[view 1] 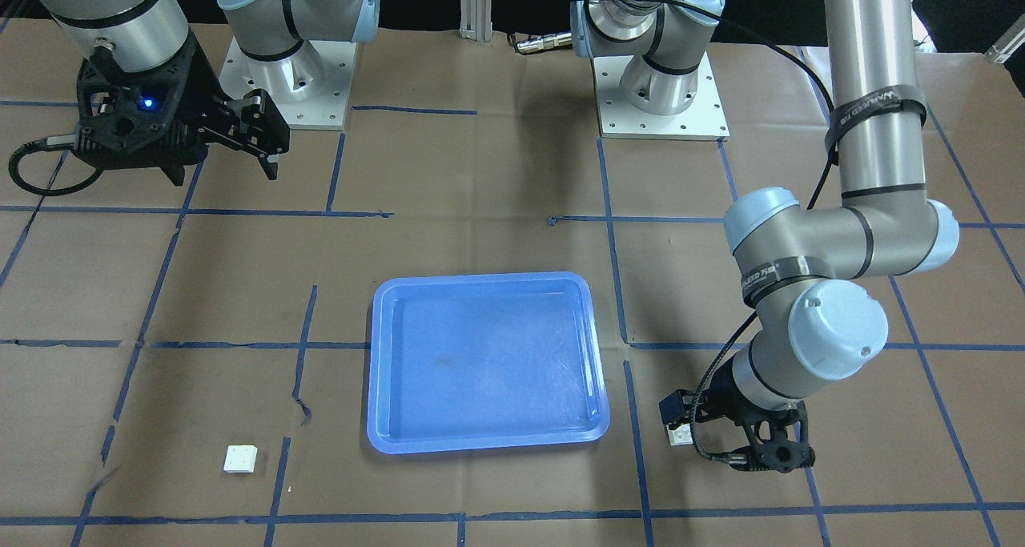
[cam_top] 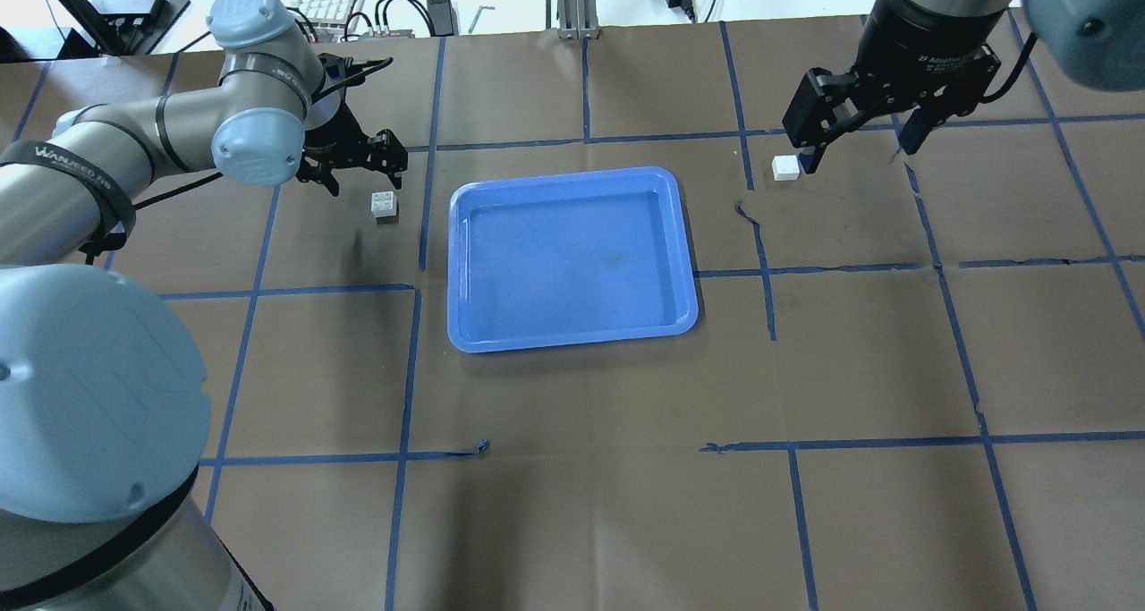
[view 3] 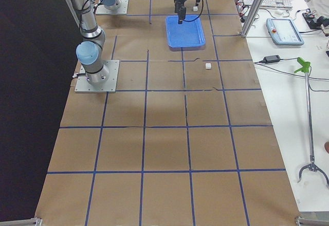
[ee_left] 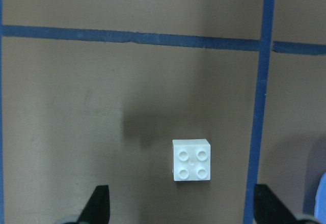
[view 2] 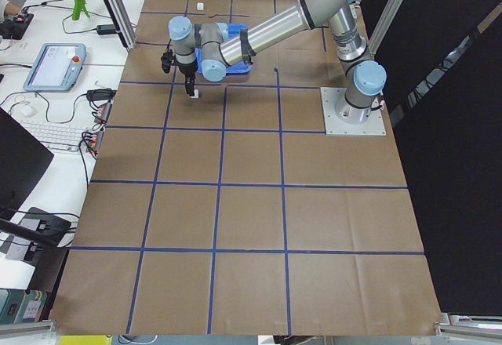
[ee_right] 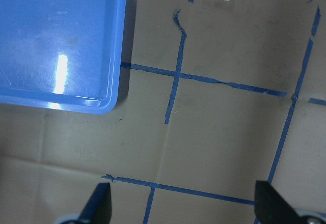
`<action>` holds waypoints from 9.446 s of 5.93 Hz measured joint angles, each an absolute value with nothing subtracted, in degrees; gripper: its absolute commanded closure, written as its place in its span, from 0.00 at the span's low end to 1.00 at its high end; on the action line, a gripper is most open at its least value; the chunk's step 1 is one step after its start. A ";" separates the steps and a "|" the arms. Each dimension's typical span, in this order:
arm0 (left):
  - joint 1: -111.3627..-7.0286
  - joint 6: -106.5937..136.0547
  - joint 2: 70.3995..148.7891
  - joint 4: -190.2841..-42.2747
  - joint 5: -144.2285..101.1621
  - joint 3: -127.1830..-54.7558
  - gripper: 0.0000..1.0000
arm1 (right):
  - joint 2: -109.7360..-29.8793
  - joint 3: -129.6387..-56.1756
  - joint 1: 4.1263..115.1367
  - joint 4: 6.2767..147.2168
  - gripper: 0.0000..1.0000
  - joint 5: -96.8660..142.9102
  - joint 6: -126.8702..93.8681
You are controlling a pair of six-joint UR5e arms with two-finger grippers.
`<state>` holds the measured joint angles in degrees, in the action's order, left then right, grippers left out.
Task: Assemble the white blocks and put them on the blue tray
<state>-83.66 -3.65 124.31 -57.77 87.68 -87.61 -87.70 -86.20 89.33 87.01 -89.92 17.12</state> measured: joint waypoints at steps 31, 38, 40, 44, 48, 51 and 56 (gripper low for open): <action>-91.49 -4.75 94.13 -87.25 92.20 -86.45 0.01 | -59.01 -80.73 81.85 103.34 0.70 -53.90 101.30; -89.29 4.75 92.66 -87.40 93.00 -86.54 0.01 | -59.74 -103.21 94.33 139.19 0.70 -51.66 85.01; -89.13 4.75 92.68 -87.38 92.92 -86.64 0.01 | -58.58 -105.94 95.81 144.85 0.70 -51.50 84.85; -89.11 4.75 92.72 -87.36 92.90 -86.54 0.01 | -56.27 -106.15 97.60 147.81 0.70 -51.39 82.45; -89.12 4.75 92.50 -87.44 92.90 -86.63 0.01 | -55.60 -105.94 97.65 149.41 0.69 -50.62 79.63; -89.34 4.75 92.92 -87.46 92.93 -86.45 0.01 | -55.55 -106.09 97.65 149.39 0.67 -50.62 79.47; -89.63 4.75 93.27 -87.43 92.82 -86.44 0.01 | -55.47 -106.17 97.65 149.41 0.55 -50.54 79.43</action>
<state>-89.63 4.75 93.27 -87.43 92.82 -86.44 -55.47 -106.17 97.65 149.41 -50.54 79.43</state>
